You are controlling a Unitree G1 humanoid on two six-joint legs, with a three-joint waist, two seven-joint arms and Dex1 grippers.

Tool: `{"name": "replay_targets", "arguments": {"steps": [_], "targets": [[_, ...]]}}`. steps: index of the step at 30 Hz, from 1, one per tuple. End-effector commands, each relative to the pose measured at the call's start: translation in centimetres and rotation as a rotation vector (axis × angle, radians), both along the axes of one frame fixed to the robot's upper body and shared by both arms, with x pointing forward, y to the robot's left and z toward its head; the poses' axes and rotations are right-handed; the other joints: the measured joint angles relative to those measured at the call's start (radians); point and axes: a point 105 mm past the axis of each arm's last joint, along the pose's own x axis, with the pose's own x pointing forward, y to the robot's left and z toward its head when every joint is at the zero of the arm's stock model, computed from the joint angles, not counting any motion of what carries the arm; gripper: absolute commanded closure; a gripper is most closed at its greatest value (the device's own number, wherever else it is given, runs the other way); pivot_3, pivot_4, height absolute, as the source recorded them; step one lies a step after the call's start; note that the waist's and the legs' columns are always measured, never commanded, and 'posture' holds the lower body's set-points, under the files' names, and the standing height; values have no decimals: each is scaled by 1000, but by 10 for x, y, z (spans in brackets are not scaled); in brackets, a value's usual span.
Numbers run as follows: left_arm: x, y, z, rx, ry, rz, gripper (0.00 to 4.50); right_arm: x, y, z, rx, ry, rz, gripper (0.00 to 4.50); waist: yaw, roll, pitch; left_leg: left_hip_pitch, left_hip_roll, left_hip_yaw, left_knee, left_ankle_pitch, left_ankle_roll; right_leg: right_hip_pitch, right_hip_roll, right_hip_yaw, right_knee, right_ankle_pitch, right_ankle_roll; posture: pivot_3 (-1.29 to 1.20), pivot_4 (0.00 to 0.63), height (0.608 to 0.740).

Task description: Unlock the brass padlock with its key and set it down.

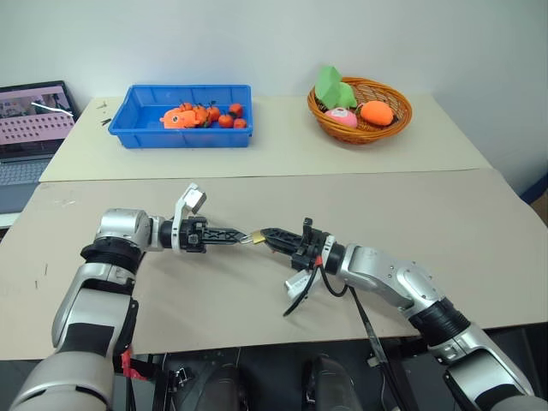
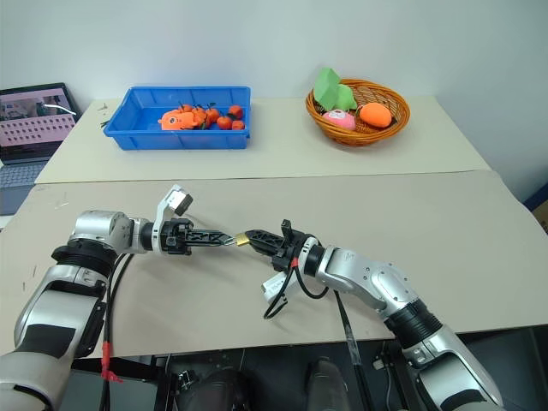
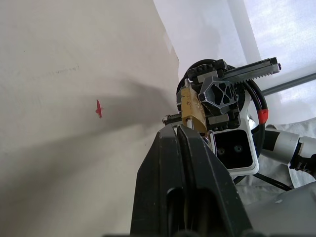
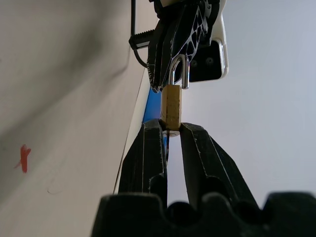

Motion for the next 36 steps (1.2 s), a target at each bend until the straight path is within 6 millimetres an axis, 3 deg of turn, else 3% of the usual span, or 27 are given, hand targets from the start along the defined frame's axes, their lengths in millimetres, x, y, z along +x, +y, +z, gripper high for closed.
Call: {"name": "replay_targets", "arguments": {"steps": [1,12,24,31,36], "targets": [[1,-1,18,-57,-56,-15,4394,-5,2,-8,-51,17,19,4404,0,0,0,0,0,0,0,0,0,0,0,0,0,0,0,0,150,676],[1,0,17,-56,-58,-9,4394,3,-5,-32,-131,83,-37,4404,-1,0,0,0,0,0,0,0,0,0,0,0,0,0,0,0,150,676],[1,0,17,-57,-58,-2,4394,4,-13,-45,-168,104,-54,4404,-2,0,0,0,0,0,0,0,0,0,0,0,0,0,0,0,150,676],[2,-1,17,-60,-62,0,4394,19,-16,-12,-51,70,-111,4404,-1,-1,0,0,0,0,1,0,0,0,0,0,0,0,0,0,150,676],[2,-2,17,-59,-61,0,4394,19,-13,8,-3,47,-115,4404,0,-1,0,-1,0,-1,2,0,0,0,0,0,0,0,0,0,150,676]]}}
